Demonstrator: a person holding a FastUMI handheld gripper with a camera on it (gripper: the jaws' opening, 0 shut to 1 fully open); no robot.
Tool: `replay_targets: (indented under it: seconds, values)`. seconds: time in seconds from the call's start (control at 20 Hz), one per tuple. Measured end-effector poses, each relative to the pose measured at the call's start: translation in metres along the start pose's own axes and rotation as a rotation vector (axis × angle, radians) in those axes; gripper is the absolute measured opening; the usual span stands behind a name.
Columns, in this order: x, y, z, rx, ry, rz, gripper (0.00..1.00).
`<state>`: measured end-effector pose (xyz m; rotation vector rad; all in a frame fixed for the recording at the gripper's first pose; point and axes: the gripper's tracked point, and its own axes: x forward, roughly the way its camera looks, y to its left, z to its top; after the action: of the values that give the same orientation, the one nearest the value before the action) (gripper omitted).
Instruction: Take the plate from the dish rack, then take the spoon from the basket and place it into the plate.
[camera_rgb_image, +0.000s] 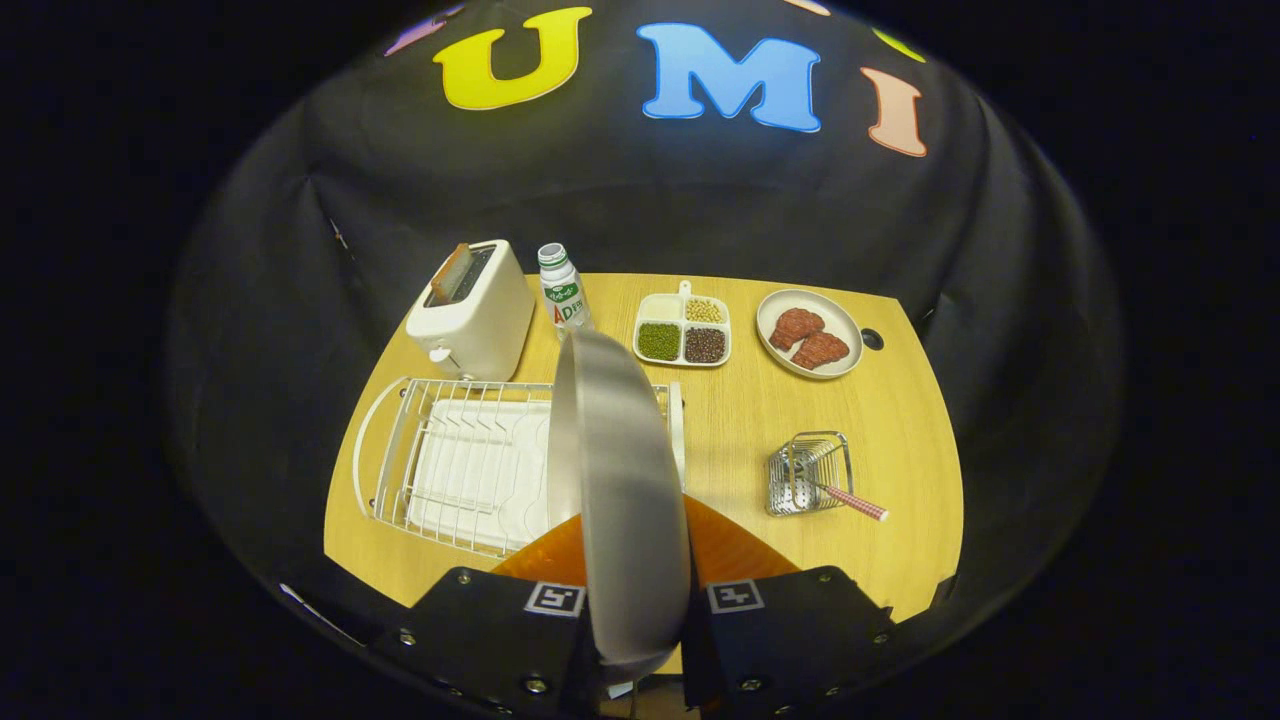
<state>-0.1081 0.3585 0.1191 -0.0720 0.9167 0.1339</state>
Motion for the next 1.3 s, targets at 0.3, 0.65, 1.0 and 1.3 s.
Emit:
replay_targets:
  seconds: [0.3,0.65,1.0,1.3]
  values:
    - [-0.039,-0.031,-0.038,0.055,-0.029,0.120,0.30]
    - [-0.032,-0.090,-0.111,0.099,-0.030,0.174,0.30]
    - [0.007,-0.147,-0.170,0.258,0.052,0.111,0.30]
    - [0.063,-0.166,-0.211,0.457,0.105,0.171,0.30]
